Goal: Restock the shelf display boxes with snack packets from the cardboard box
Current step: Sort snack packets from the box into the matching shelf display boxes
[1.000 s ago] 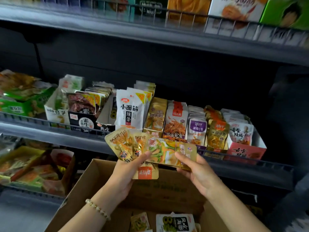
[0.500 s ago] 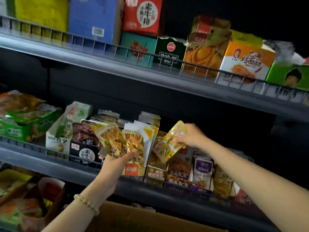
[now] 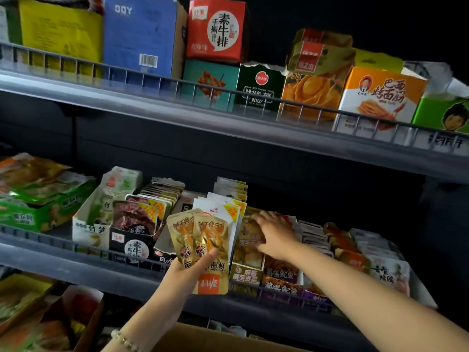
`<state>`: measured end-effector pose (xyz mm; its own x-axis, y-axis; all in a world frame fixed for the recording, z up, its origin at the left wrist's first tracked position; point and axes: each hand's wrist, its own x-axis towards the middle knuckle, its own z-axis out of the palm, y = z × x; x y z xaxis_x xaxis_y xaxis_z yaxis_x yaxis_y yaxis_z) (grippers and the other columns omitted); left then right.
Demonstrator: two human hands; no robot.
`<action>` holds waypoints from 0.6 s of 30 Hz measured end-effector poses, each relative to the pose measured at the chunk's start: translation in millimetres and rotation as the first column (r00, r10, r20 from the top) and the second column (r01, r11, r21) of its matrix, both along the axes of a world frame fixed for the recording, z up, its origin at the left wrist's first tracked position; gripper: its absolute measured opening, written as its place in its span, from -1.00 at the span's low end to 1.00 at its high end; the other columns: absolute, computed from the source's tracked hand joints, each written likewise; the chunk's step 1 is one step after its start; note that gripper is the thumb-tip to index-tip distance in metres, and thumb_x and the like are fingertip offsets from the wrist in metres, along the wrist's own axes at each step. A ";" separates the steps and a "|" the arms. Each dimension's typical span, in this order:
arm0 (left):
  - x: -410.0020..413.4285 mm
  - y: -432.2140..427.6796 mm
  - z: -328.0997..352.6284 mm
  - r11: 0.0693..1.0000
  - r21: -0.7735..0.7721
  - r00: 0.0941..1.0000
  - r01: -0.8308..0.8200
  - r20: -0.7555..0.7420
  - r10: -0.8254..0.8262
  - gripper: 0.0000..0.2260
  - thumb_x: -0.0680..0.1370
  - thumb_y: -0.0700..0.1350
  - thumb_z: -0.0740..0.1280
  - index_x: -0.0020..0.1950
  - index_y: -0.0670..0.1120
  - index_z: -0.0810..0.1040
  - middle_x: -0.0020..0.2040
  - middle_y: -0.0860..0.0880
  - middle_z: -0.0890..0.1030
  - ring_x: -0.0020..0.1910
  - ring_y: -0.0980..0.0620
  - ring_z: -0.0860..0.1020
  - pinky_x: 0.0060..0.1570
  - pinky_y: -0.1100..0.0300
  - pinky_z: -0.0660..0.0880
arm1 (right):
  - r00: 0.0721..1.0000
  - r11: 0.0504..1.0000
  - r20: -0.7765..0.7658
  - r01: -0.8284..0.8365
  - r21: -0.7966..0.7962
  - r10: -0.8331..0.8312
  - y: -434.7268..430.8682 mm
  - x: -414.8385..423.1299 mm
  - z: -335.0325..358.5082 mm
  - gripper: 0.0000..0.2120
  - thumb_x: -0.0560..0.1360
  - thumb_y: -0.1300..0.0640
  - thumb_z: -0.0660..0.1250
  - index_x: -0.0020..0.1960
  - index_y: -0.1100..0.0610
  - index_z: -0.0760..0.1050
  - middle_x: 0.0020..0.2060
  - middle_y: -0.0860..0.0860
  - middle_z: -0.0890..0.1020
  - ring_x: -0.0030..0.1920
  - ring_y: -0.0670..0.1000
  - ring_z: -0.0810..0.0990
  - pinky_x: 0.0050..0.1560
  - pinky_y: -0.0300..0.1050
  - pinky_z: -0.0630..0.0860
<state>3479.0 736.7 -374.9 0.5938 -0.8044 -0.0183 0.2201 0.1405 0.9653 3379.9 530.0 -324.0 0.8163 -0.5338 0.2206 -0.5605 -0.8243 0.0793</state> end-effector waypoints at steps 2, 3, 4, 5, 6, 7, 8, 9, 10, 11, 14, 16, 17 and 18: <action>-3.2 -0.2 1.0 1.000 -0.003 1.000 -0.005 0.002 0.005 -0.65 0.37 0.08 0.41 0.12 0.02 0.54 -0.11 -0.01 0.72 -0.10 -0.03 0.68 -0.01 0.07 0.55 | 0.956 0.990 0.293 -0.054 0.128 0.014 16.0 -12.6 0.5 -0.60 0.56 -0.10 0.25 0.33 0.03 0.37 0.23 -0.05 0.44 0.28 -0.01 0.38 0.22 -0.15 0.30; -5.3 -1.2 2.3 1.000 -0.010 1.000 -0.007 0.010 0.007 -0.66 0.40 0.09 0.40 0.13 0.02 0.54 -0.10 -0.01 0.72 -0.10 -0.02 0.69 -0.07 0.11 0.55 | 0.901 0.957 0.432 -0.101 0.272 -0.028 27.7 -20.2 1.2 -0.66 0.57 -0.15 0.18 0.22 0.03 0.44 0.12 -0.08 0.51 0.18 -0.03 0.46 0.09 -0.21 0.37; -9.8 -2.0 5.5 1.000 -0.019 1.000 -0.003 0.022 0.003 -0.68 0.43 0.10 0.38 0.15 0.03 0.53 -0.08 0.00 0.72 -0.09 0.00 0.69 -0.11 0.15 0.54 | 0.850 0.882 0.520 -0.175 0.438 -0.089 42.6 -28.5 2.8 -0.61 0.56 -0.21 0.11 0.14 0.05 0.47 0.03 -0.07 0.56 0.09 -0.03 0.52 0.00 -0.24 0.42; -14.7 -4.2 7.8 0.999 -0.036 0.999 0.009 0.040 -0.008 -0.69 0.45 0.12 0.35 0.16 0.06 0.51 -0.07 0.02 0.72 -0.09 0.03 0.69 -0.15 0.20 0.54 | 0.820 0.775 0.552 -0.248 0.581 -0.152 56.1 -37.5 2.7 -0.54 0.52 -0.25 0.05 0.09 0.07 0.49 -0.03 -0.04 0.59 0.02 -0.02 0.57 -0.04 -0.24 0.47; -21.6 -6.6 10.9 0.999 -0.043 0.998 0.021 0.061 -0.019 -0.70 0.45 0.14 0.32 0.15 0.10 0.49 -0.07 0.04 0.72 -0.10 0.06 0.69 -0.18 0.23 0.53 | 0.810 0.665 0.550 -0.298 0.684 -0.203 68.4 -48.0 1.7 -0.51 0.50 -0.26 0.04 0.08 0.08 0.51 -0.06 -0.01 0.62 -0.02 0.00 0.60 -0.07 -0.21 0.52; -31.1 -9.4 14.2 0.998 -0.051 0.996 0.043 0.084 -0.039 -0.73 0.46 0.16 0.29 0.12 0.13 0.47 -0.08 0.05 0.71 -0.12 0.10 0.68 -0.20 0.27 0.53 | 0.803 0.559 0.541 -0.335 0.758 -0.251 79.5 -59.8 -0.6 -0.54 0.52 -0.24 0.06 0.08 0.08 0.52 -0.07 -0.01 0.65 -0.04 -0.01 0.63 -0.08 -0.21 0.56; -42.1 -13.1 18.0 0.996 -0.067 0.993 0.066 0.101 -0.059 -0.78 0.48 0.15 0.26 0.09 0.15 0.45 -0.09 0.06 0.70 -0.15 0.15 0.68 -0.24 0.32 0.53 | 0.796 0.465 0.531 -0.367 0.805 -0.291 89.6 -71.6 -3.2 -0.61 0.54 -0.20 0.11 0.07 0.04 0.54 -0.10 -0.04 0.68 -0.06 -0.06 0.65 -0.10 -0.23 0.57; -53.5 -18.1 19.7 0.993 -0.083 0.990 0.088 0.113 -0.078 -0.84 0.53 0.11 0.23 0.09 0.15 0.44 -0.08 0.07 0.68 -0.19 0.20 0.67 -0.29 0.37 0.52 | 0.783 0.381 0.530 -0.405 0.831 -0.325 97.5 -82.4 -5.9 -0.69 0.54 -0.16 0.17 0.07 0.00 0.54 -0.12 -0.08 0.70 -0.07 -0.11 0.66 -0.10 -0.25 0.56; -66.6 -21.6 22.8 0.989 -0.095 0.988 0.113 0.118 -0.102 -0.87 0.57 0.07 0.21 0.10 0.14 0.42 -0.06 0.06 0.66 -0.21 0.24 0.66 -0.33 0.42 0.51 | 0.766 0.319 0.530 -0.433 0.843 -0.364 100.7 -92.0 -9.9 -0.73 0.51 -0.13 0.24 0.08 -0.02 0.55 -0.12 -0.09 0.71 -0.06 -0.12 0.67 -0.07 -0.24 0.56; -79.0 -26.3 23.7 0.986 -0.097 0.984 0.138 0.125 -0.126 -0.82 0.57 0.06 0.21 0.15 0.10 0.42 -0.02 0.03 0.64 -0.17 0.23 0.66 -0.33 0.42 0.51 | 0.738 0.264 0.533 -0.463 0.846 -0.414 102.2 -100.6 -12.7 -0.71 0.46 -0.10 0.30 0.11 0.00 0.55 -0.09 -0.06 0.71 -0.03 -0.09 0.67 -0.02 -0.19 0.57; -112.7 -42.8 16.2 0.974 -0.093 0.971 0.207 0.141 -0.193 -0.60 0.48 0.13 0.23 0.27 0.04 0.34 0.16 -0.06 0.58 0.07 0.08 0.61 -0.15 0.32 0.56 | 0.611 0.158 0.523 -0.549 0.821 -0.594 93.9 -126.3 -22.8 -0.66 0.36 0.06 0.39 0.13 0.08 0.56 -0.06 0.03 0.71 0.04 0.07 0.66 0.07 0.00 0.59; -131.8 -52.4 10.2 0.958 -0.051 0.950 0.283 0.150 -0.272 -0.47 0.42 0.17 0.26 0.34 0.08 0.23 0.25 -0.06 0.50 0.16 0.05 0.55 -0.08 0.30 0.56 | 0.563 0.119 0.476 -0.554 0.824 -0.675 85.2 -146.6 -26.0 -0.64 0.33 0.11 0.41 0.12 0.13 0.57 -0.04 0.09 0.71 0.09 0.13 0.62 0.14 0.10 0.56; -141.3 -56.4 10.2 0.950 -0.032 0.944 0.310 0.133 -0.303 -0.44 0.40 0.17 0.28 0.36 0.11 0.20 0.26 -0.04 0.49 0.17 0.06 0.54 -0.08 0.31 0.55 | 0.559 0.118 0.458 -0.538 0.834 -0.691 81.1 -158.1 -26.7 -0.61 0.31 0.12 0.43 0.13 0.15 0.58 -0.03 0.11 0.70 0.10 0.14 0.62 0.19 0.14 0.52; -147.1 -60.3 10.4 0.950 -0.032 0.944 0.310 0.126 -0.304 -0.45 0.41 0.16 0.29 0.36 0.12 0.22 0.22 -0.01 0.52 0.13 0.08 0.55 -0.11 0.32 0.55 | 0.558 0.137 0.449 -0.511 0.849 -0.698 77.3 -170.0 -26.8 -0.59 0.29 0.12 0.44 0.13 0.15 0.58 -0.03 0.12 0.70 0.10 0.15 0.62 0.24 0.18 0.49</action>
<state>3332.0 676.4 -364.5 0.3130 -0.9462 0.0824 0.1458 0.1336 0.9803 3209.9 607.3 -350.8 0.5845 -0.7978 -0.1482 0.0566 0.2223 -0.9733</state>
